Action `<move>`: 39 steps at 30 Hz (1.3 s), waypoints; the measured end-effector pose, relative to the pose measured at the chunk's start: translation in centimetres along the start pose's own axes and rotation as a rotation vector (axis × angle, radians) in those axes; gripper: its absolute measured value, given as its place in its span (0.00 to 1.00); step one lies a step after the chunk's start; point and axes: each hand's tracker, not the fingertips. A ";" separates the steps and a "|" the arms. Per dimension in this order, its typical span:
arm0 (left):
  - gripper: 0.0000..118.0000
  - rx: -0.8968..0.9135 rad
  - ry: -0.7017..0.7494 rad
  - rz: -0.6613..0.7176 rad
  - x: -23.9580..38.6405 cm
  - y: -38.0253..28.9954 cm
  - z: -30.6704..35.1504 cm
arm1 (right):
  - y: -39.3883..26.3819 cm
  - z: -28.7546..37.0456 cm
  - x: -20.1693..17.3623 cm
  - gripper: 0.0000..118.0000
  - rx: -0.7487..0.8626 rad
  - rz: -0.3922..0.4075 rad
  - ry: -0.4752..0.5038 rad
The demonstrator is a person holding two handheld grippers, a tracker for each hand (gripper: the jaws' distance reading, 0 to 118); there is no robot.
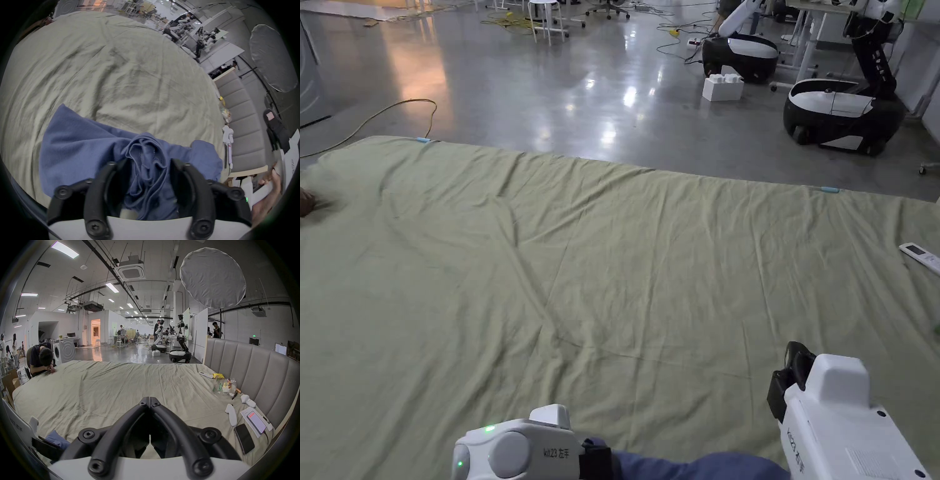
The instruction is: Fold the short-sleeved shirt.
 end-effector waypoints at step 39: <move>0.14 -0.092 -0.089 -0.073 2.5 -1.5 -3.8 | -1.0 0.5 1.2 0.00 -0.037 -0.024 -0.005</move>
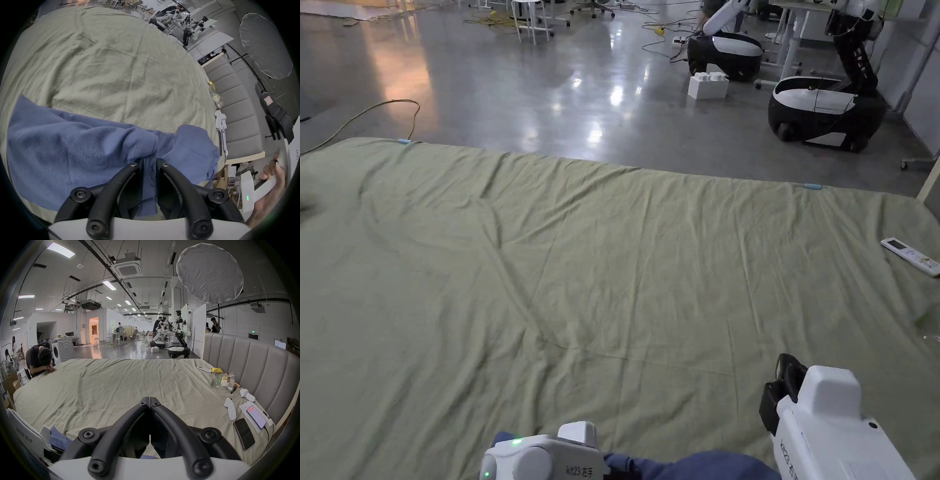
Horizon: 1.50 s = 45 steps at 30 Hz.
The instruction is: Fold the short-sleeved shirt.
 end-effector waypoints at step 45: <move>0.13 0.221 -0.255 0.198 -18.1 1.3 11.6 | 1.3 0.0 0.1 0.00 0.019 0.006 -0.004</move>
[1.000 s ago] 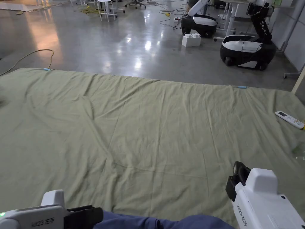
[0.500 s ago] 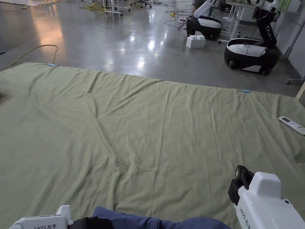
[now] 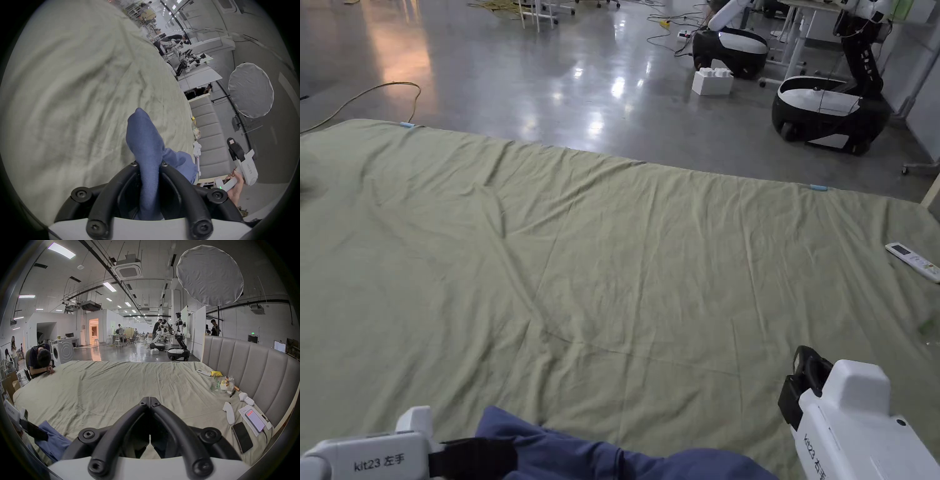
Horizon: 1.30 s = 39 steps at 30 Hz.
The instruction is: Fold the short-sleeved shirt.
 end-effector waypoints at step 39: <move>0.13 -0.140 0.469 -0.437 20.1 -6.7 -13.6 | -0.9 0.2 1.1 0.00 -0.011 -0.044 0.008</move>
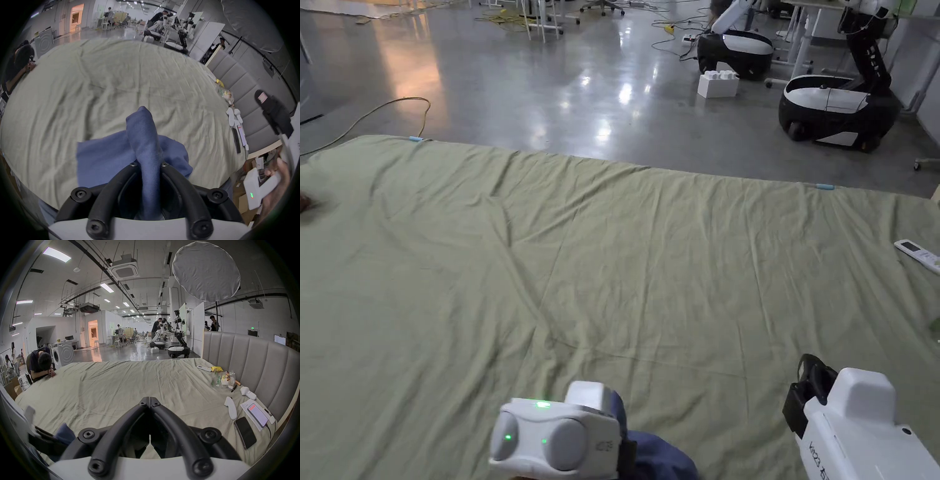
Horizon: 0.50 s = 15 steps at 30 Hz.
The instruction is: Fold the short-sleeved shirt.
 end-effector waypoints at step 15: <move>0.56 -0.050 -0.230 0.007 -0.9 -0.8 1.2 | -0.4 0.2 0.6 0.00 -0.012 -0.001 -0.012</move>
